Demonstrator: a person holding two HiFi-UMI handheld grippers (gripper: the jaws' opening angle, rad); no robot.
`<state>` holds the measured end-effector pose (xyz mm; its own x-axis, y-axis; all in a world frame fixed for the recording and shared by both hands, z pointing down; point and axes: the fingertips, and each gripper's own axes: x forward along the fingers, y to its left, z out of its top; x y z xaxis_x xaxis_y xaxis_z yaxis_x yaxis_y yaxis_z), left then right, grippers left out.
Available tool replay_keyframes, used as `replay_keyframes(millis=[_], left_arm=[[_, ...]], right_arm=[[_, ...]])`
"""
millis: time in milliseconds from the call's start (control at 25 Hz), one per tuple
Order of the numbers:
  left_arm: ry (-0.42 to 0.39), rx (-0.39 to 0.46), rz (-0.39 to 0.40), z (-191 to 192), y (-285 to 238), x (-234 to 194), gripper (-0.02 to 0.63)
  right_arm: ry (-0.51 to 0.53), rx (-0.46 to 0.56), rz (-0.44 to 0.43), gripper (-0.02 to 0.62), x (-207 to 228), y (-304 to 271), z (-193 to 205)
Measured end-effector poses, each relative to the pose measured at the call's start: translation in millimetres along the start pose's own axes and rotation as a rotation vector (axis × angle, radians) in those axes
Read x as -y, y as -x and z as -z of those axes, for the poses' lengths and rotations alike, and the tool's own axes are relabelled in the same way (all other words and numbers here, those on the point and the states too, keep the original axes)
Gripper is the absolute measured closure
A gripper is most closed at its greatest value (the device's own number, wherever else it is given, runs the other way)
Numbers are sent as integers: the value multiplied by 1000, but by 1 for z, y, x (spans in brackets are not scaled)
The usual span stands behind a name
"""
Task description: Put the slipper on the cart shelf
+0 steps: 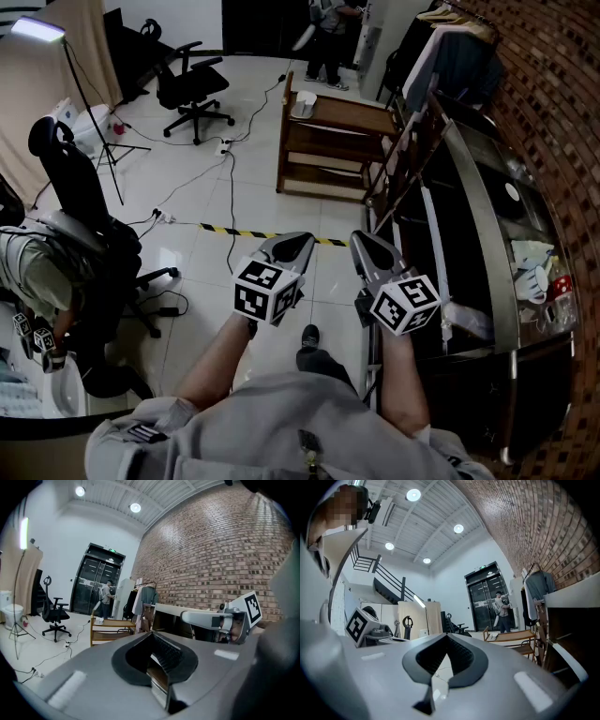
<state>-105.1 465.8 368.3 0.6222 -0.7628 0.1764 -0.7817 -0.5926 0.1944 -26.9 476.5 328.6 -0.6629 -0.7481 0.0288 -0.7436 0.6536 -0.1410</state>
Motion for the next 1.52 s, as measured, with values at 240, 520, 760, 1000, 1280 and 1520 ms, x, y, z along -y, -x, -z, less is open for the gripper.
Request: replay_keyframes(millis=[240,520,760,1000,1280,1520], left_arm=[[14,-12,2,-9,-45,-23,598],[48,-20,-40,-25,-118,-64,598],[67,-13,-88,-38,-181,-104,598],[65,1,-130,-58,-229,-140,598],[45,3,-138,-72,-276,-189,598],[53,-10,-118,-82,-320,-258,598]], right_arm=[[-10,4,-3,597,43,-32,-2],[-35,19,-32,597,114,-85,-11],[-21,16,-78,597,172,-138,-23],[-23,-4,-108,597,219,-180,-27],[-34,-34,-117,597,257,-239,-19],[-30,-68,-88,597,286,-314,-14]])
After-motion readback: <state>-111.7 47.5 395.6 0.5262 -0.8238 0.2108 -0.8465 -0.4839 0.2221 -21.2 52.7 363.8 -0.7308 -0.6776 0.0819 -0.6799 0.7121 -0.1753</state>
